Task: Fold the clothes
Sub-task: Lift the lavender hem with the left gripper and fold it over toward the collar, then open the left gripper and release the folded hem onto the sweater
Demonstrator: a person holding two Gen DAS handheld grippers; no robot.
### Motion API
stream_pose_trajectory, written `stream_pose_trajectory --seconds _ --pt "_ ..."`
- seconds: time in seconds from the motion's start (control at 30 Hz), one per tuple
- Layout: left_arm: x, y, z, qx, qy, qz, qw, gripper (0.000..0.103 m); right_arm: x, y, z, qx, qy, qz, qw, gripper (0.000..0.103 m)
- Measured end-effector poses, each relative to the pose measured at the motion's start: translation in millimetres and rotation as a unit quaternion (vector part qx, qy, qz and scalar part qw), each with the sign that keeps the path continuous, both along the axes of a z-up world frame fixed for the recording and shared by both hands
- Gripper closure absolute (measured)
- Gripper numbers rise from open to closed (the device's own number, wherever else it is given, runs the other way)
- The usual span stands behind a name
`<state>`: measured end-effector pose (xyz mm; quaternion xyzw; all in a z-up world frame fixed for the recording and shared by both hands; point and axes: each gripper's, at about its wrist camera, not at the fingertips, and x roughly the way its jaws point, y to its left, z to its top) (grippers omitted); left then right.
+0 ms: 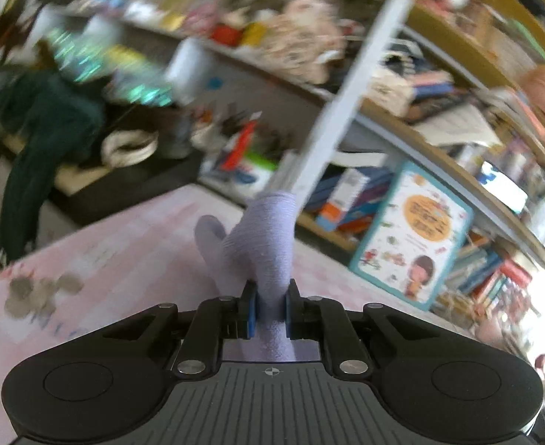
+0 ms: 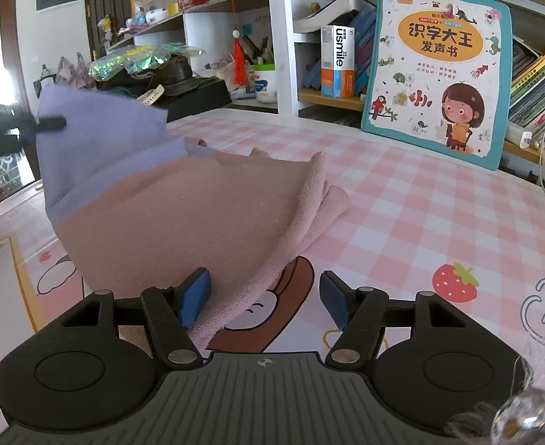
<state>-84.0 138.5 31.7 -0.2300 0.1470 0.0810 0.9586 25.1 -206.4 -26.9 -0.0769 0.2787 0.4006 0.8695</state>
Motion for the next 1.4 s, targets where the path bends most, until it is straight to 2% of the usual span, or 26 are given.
stream_pose_trajectory --seconds 0.13,0.23,0.4,0.53,0.63,0.77,0.8,0.87,0.93,1.0,1.07,1.17,1.27,1.37,1.4 --pt "6.7 -29.3 17.3 0.045 -0.012 -0.031 0.9985 0.090 -0.3 0.5 -0.1 0.000 0.000 0.000 1.000 0.040" --pt "13.2 -58.7 26.8 0.094 -0.018 -0.059 0.9936 0.090 -0.1 0.5 0.0 0.000 0.000 0.000 1.000 0.040" --pt "19.5 -116.9 25.1 0.198 -0.011 -0.117 0.9730 0.090 0.8 0.1 -0.1 0.002 0.002 0.000 1.000 0.040" --pt "29.1 -163.0 3.9 0.272 0.025 -0.188 0.9432 0.089 1.2 0.0 0.1 0.002 0.003 0.000 1.000 0.040" --pt "40.3 -192.3 -21.2 0.320 0.084 -0.250 0.9098 0.086 1.7 -0.2 0.2 0.003 0.005 0.000 1.000 0.040" --pt "42.4 -215.6 -46.5 0.399 0.116 -0.269 0.8687 0.084 2.8 -0.8 -0.3 0.006 0.009 0.001 1.000 0.040" --pt "41.0 -217.5 -48.1 0.408 0.116 -0.269 0.8650 0.084 3.2 -0.9 -0.4 0.006 0.010 0.001 1.000 0.040" --pt "40.6 -215.5 -46.0 0.402 0.114 -0.269 0.8682 0.084 3.2 -1.3 -0.6 0.007 0.011 0.001 1.000 0.040" --pt "36.9 -205.0 -35.4 0.370 0.092 -0.261 0.8869 0.087 2.9 -1.4 -0.7 0.007 0.012 0.001 1.000 0.040" --pt "33.9 -192.2 -18.0 0.328 0.063 -0.243 0.9107 0.089 3.4 -1.7 -0.4 0.007 0.012 0.001 1.000 0.040" --pt "31.4 -190.2 -8.3 0.325 0.048 -0.235 0.9149 0.089 4.1 -1.7 -0.5 0.007 0.012 0.001 1.000 0.040" --pt "25.8 -208.2 -15.5 0.369 0.060 -0.246 0.8943 0.089 4.1 -1.8 -1.2 0.009 0.015 0.001 1.000 0.040" --pt "26.9 -227.3 -44.9 0.409 0.104 -0.277 0.8635 0.083 3.0 -1.9 -1.1 0.009 0.015 0.001 1.000 0.040" --pt "23.2 -232.2 -53.9 0.414 0.107 -0.278 0.8600 0.076 1.6 -1.3 -0.9 0.006 0.010 0.001 1.000 0.040" --pt "22.9 -230.9 -52.9 0.407 0.107 -0.278 0.8636 0.076 1.8 -1.4 -1.0 0.007 0.010 0.000 1.000 0.040"
